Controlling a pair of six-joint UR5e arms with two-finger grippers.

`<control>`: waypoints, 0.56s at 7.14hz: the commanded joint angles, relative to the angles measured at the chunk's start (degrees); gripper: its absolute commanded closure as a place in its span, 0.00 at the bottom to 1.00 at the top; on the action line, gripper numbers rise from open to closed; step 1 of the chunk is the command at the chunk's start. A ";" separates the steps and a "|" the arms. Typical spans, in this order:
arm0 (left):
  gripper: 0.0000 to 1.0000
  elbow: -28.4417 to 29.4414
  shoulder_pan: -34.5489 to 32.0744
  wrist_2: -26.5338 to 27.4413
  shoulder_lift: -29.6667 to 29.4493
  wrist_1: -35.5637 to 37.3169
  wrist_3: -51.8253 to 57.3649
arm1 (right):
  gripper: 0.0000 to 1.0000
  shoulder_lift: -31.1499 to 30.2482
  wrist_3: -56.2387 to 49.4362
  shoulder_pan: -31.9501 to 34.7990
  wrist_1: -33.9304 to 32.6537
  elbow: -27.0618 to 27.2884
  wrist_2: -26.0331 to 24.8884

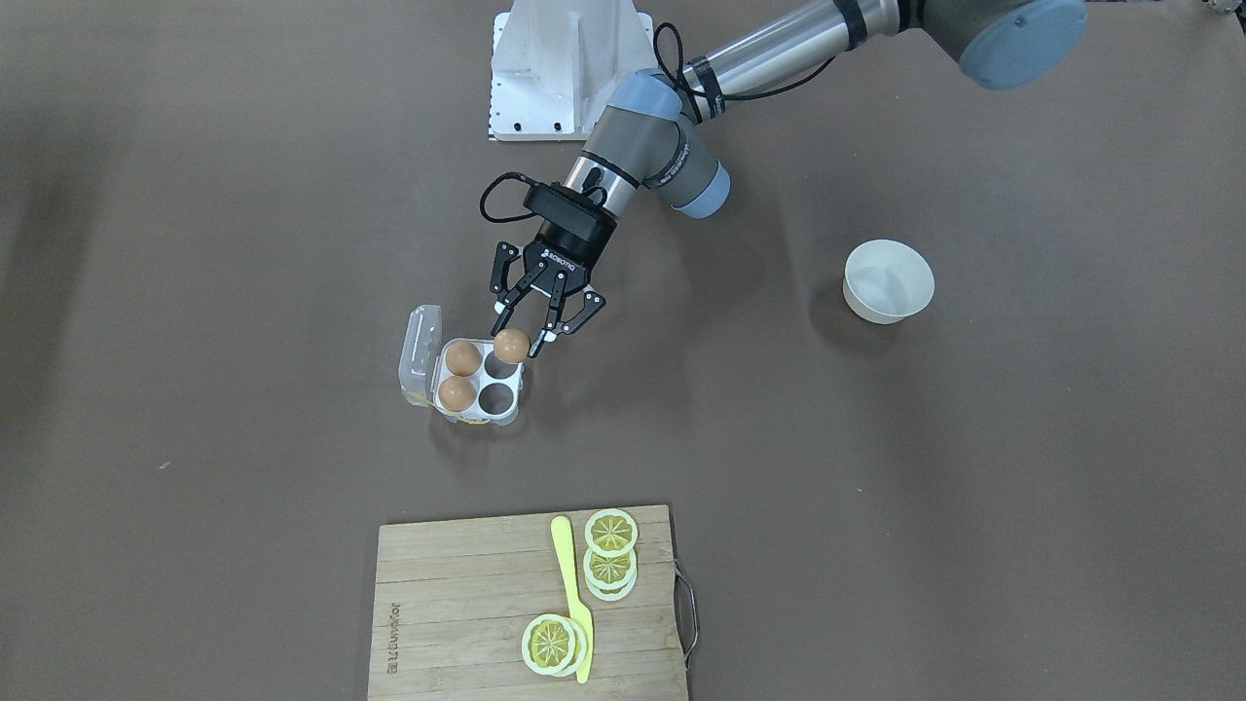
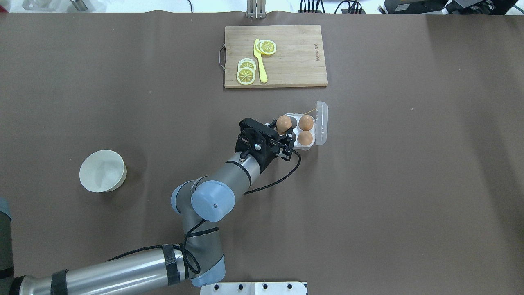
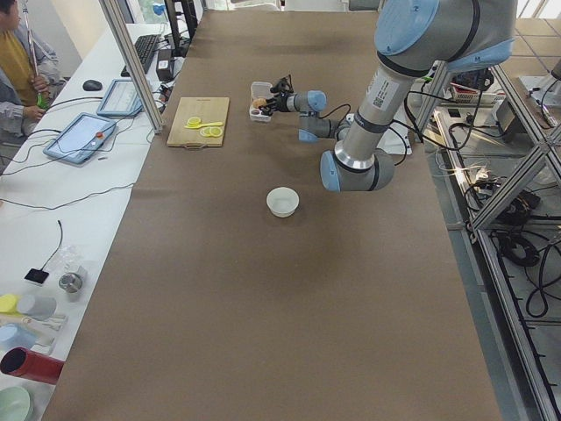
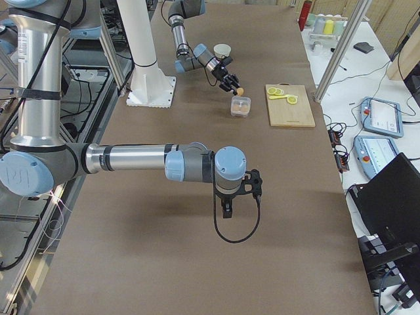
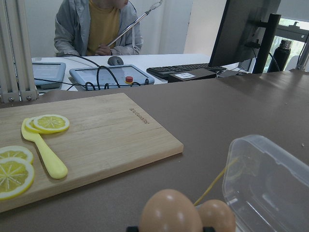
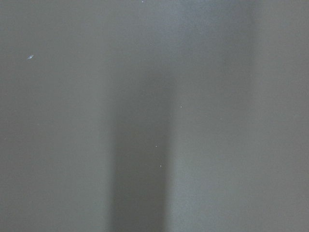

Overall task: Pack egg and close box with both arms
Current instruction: 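Lower the egg into the empty cup and open the left gripper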

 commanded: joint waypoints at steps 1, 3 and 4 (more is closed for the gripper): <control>1.00 0.71 0.89 0.38 -0.18 0.34 3.51 | 0.00 -0.01 0.00 0.00 0.00 -0.01 -0.01; 1.00 2.11 1.07 0.21 -1.92 0.25 3.54 | 0.00 -0.10 0.00 0.00 -0.09 -0.01 -0.01; 1.00 3.51 0.98 0.04 -2.81 0.25 3.63 | 0.00 -0.10 0.00 0.00 -0.09 -0.01 -0.01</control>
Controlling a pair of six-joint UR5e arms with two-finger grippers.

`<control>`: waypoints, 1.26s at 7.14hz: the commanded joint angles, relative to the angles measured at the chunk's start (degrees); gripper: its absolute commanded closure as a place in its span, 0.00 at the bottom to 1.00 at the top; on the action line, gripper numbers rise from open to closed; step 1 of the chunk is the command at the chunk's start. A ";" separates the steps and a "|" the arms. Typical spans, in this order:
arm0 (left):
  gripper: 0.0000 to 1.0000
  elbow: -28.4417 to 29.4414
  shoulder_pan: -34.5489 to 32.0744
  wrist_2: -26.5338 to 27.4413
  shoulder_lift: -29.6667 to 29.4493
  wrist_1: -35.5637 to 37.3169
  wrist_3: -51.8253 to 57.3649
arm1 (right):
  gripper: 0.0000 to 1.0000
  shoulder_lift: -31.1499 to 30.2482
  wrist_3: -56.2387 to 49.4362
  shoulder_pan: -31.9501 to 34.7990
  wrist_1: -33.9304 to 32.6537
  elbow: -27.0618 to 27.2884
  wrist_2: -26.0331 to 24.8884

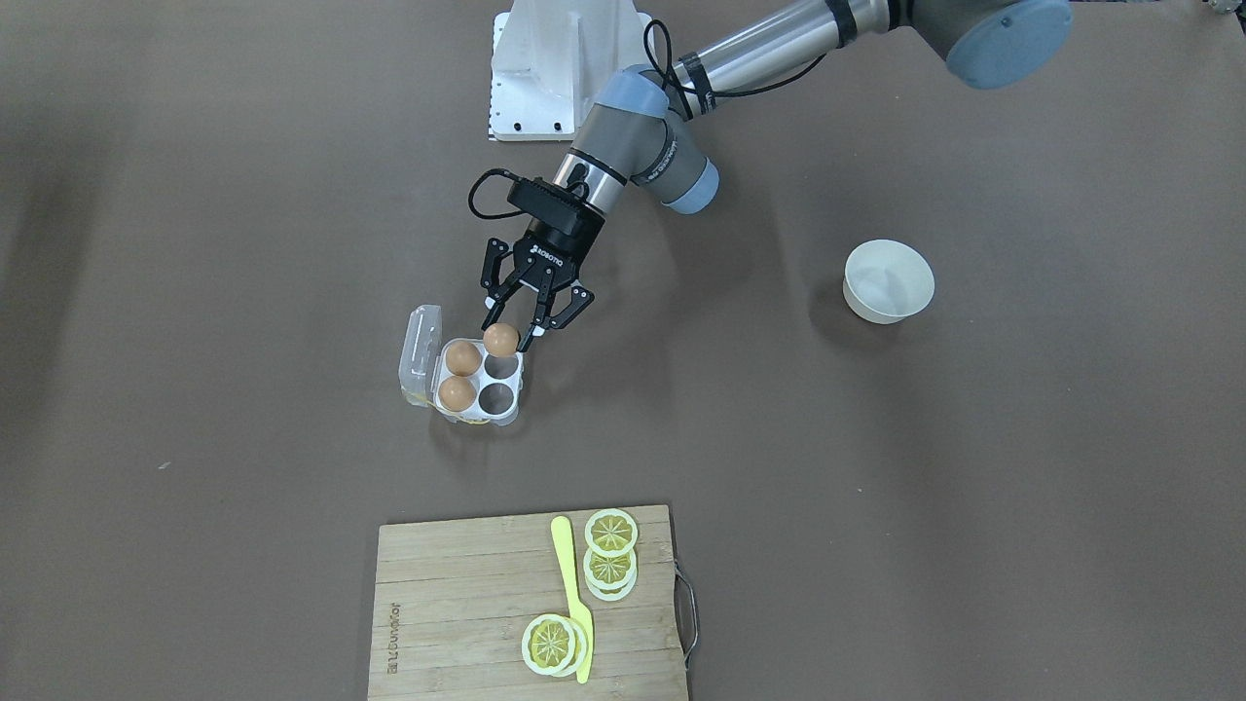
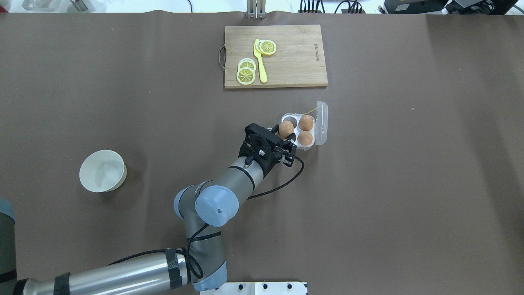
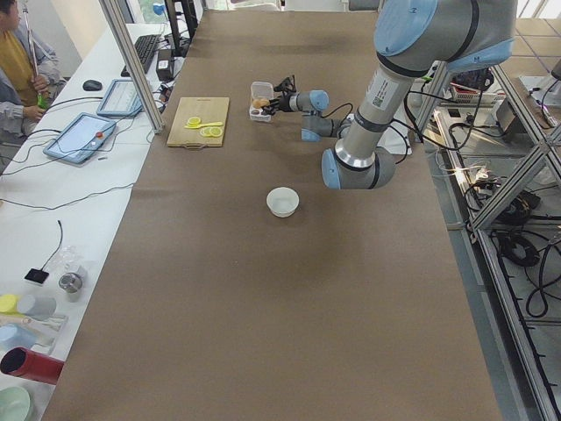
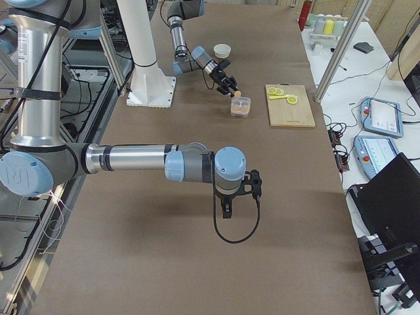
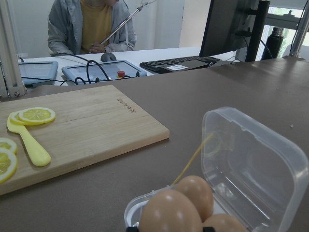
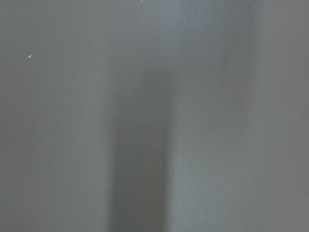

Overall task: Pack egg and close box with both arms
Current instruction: 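Lower the egg into the empty cup and open the left gripper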

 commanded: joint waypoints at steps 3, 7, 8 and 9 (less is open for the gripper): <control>1.00 2.09 0.01 -0.61 -1.20 0.06 0.54 | 0.00 -0.03 0.00 0.00 -0.01 0.00 0.00; 0.59 2.09 -0.17 -0.61 -1.81 0.06 1.59 | 0.00 -0.03 0.00 0.00 -0.01 0.09 0.00; 0.45 2.17 -0.08 -0.61 -1.90 -0.03 1.51 | 0.00 -0.03 0.00 0.00 -0.01 0.09 0.09; 0.27 2.09 -0.17 -0.52 -1.99 -0.12 1.50 | 0.00 -0.03 0.00 0.00 -0.01 0.09 0.09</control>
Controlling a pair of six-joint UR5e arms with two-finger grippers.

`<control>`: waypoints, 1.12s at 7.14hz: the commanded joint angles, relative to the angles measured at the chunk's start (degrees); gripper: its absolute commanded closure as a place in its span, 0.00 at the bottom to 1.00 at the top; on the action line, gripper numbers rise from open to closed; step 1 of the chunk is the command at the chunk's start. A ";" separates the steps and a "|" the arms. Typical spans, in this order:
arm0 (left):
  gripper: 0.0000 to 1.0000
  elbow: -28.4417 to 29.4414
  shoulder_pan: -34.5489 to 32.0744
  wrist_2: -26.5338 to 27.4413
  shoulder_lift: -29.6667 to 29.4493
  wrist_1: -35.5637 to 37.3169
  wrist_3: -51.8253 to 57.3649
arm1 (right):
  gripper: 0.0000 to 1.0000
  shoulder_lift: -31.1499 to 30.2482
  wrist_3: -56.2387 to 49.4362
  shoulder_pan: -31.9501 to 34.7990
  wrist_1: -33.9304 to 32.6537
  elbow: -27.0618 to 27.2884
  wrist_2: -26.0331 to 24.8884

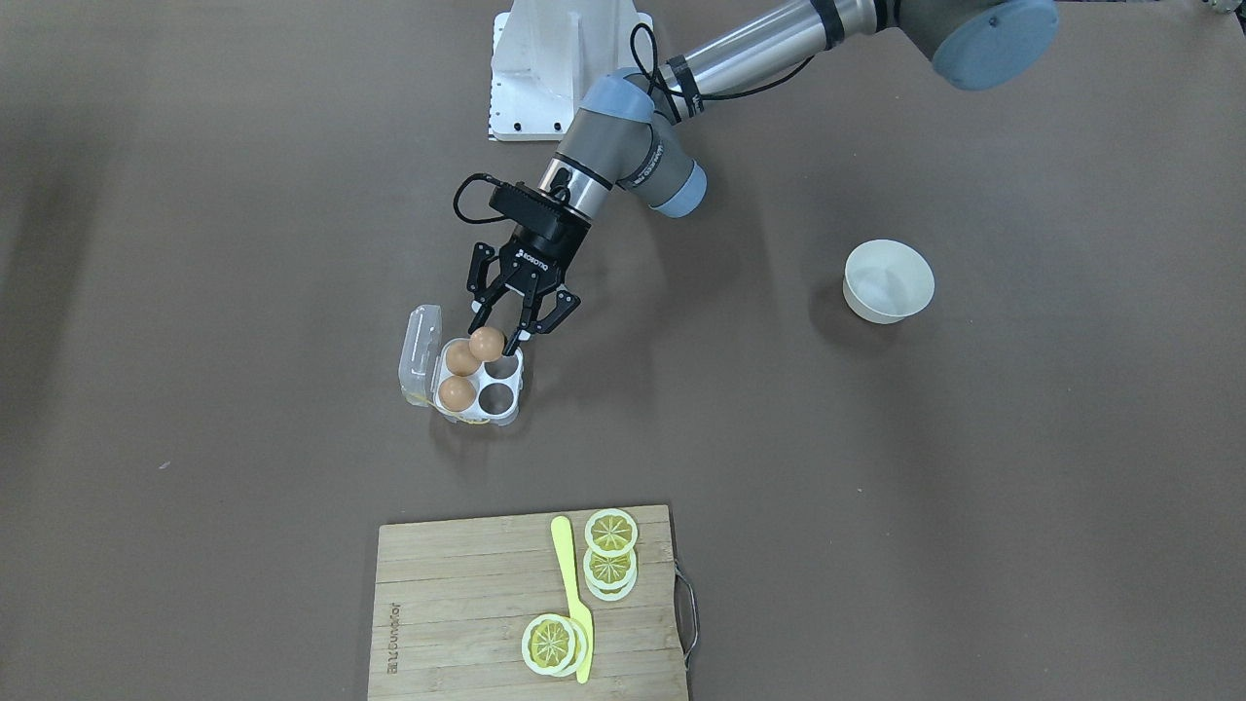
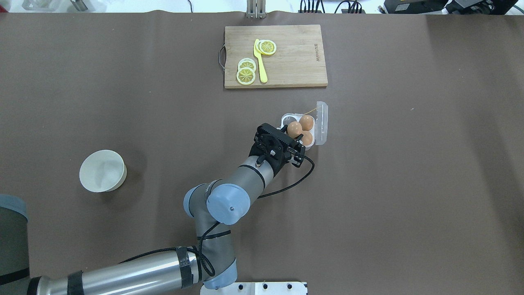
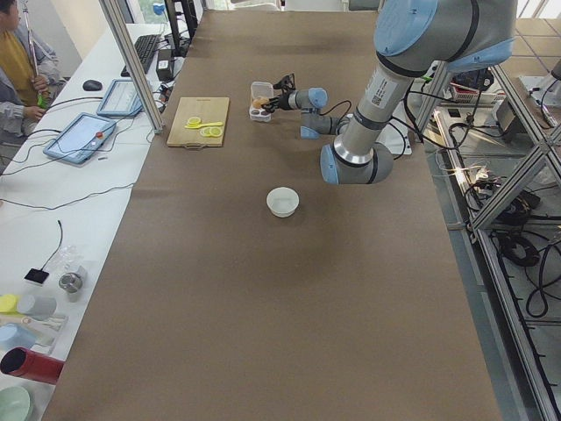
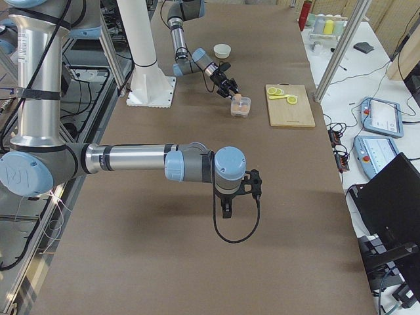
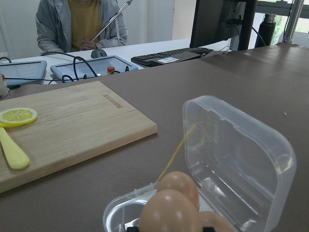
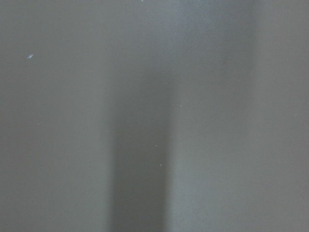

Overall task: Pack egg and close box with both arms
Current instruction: 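Lower the egg into the empty cup and open the left gripper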

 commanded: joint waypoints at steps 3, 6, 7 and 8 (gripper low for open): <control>0.07 -0.38 -0.05 0.24 -0.56 -0.09 -0.11 | 0.00 0.00 0.00 0.00 0.00 0.34 0.03; 0.95 -4.51 -7.47 -8.64 1.17 1.48 -13.65 | 0.00 0.09 0.00 0.00 0.26 0.08 -0.23; 1.00 -10.00 -12.65 -17.77 6.41 7.14 -19.56 | 0.00 0.26 0.26 0.00 0.26 0.34 -0.32; 1.00 -16.32 -18.45 -29.52 10.38 17.82 -27.97 | 0.00 0.52 0.96 0.00 0.35 0.60 -0.41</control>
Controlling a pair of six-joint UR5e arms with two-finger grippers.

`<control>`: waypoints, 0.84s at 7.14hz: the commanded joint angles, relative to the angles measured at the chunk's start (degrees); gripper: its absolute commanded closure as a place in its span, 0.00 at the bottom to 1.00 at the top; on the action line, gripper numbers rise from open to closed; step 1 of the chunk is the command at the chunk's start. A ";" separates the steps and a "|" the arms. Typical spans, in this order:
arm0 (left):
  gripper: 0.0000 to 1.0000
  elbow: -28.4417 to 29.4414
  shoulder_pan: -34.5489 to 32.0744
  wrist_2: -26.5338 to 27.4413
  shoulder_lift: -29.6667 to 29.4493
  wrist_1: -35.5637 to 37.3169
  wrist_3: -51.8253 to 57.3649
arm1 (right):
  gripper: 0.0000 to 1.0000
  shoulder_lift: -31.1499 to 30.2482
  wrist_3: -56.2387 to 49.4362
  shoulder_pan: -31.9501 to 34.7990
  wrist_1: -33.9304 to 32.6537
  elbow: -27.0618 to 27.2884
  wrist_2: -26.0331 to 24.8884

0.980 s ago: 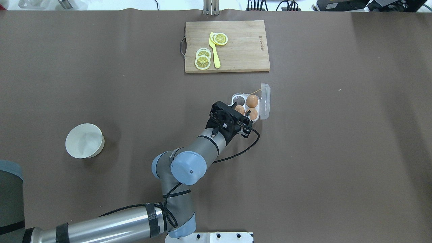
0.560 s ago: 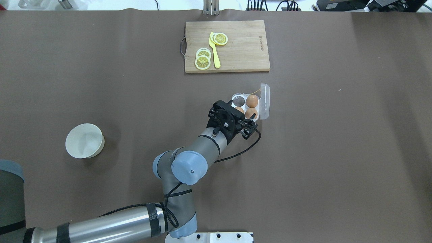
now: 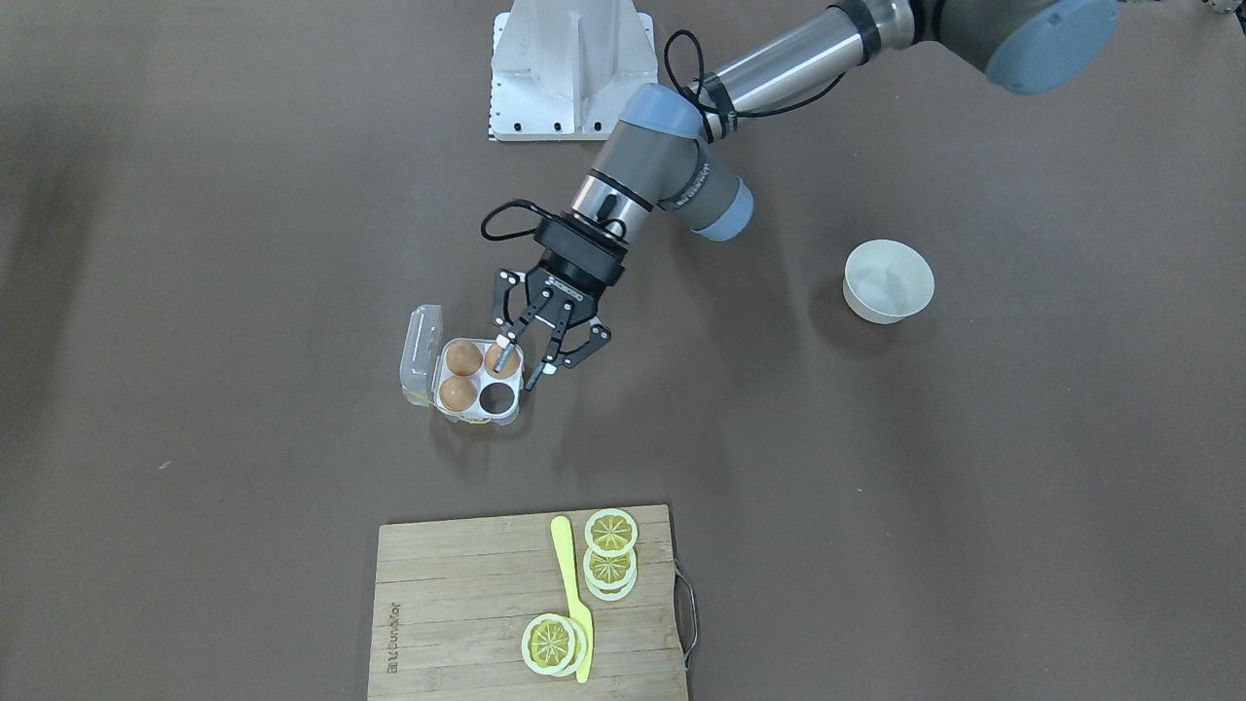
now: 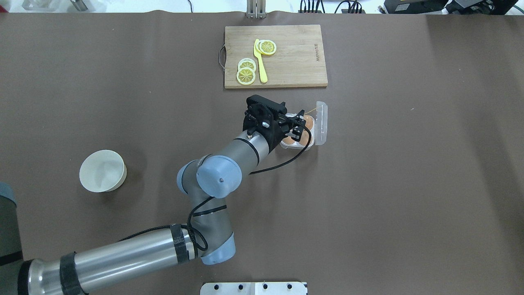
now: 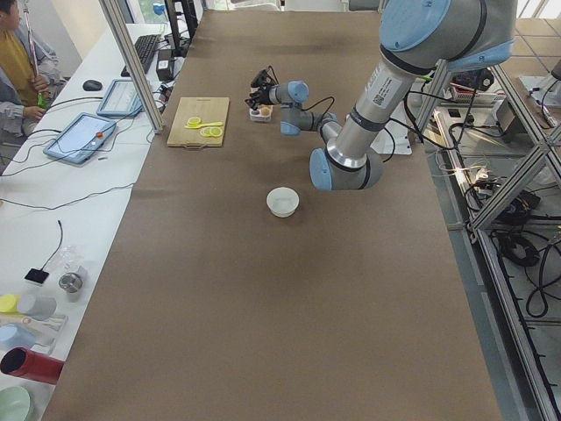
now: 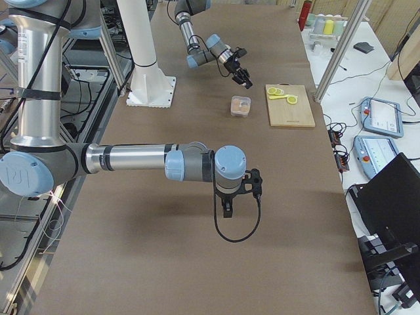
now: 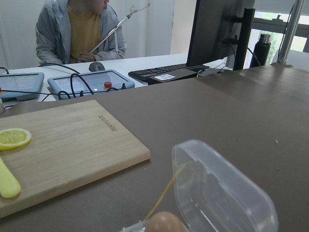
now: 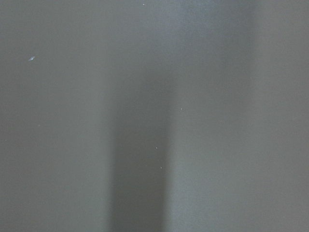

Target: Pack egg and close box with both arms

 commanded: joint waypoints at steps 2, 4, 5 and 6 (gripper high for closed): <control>1.00 -21.88 -20.92 -37.82 14.50 36.81 -12.15 | 0.00 1.40 0.53 0.00 0.17 0.28 -0.64; 0.03 -27.91 -29.50 -42.95 23.10 44.68 -3.08 | 0.00 2.81 0.53 -0.09 0.17 0.45 -0.81; 0.02 -29.59 -35.35 -45.04 29.00 45.03 6.65 | 0.00 3.60 0.53 -0.17 0.17 0.37 -0.99; 0.02 -29.18 -41.24 -50.28 33.06 45.30 15.28 | 0.00 4.65 0.61 -0.44 0.17 0.19 -0.99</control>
